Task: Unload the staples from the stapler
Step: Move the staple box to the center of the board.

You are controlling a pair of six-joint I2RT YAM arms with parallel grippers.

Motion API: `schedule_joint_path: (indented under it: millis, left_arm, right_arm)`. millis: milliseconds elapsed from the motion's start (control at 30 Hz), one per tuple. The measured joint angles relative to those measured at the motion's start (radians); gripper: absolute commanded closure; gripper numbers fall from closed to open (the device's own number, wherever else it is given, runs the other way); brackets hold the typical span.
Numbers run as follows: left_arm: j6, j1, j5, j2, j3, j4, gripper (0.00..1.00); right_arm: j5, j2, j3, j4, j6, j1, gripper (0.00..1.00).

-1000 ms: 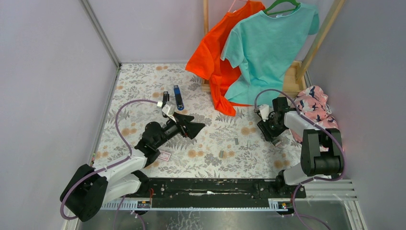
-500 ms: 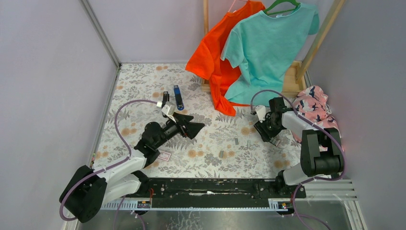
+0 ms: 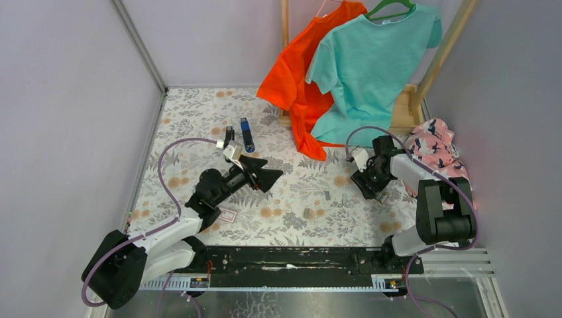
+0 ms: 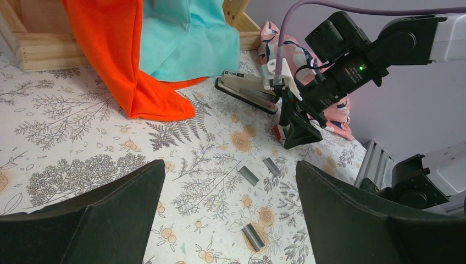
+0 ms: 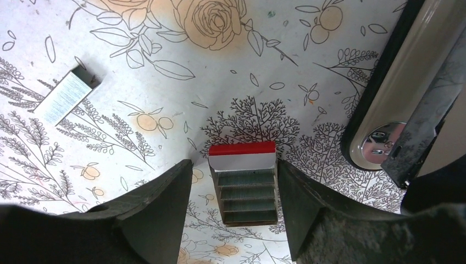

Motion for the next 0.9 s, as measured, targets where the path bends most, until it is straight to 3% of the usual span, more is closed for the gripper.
schedule_joint_path:
  millis: [900]
  left_arm:
    - [0.008,0.0,0.0,-0.02,-0.006,-0.002,0.04]
  right_arm:
    - [-0.083,-0.043,-0.037,-0.029,-0.148,-0.091,0.35]
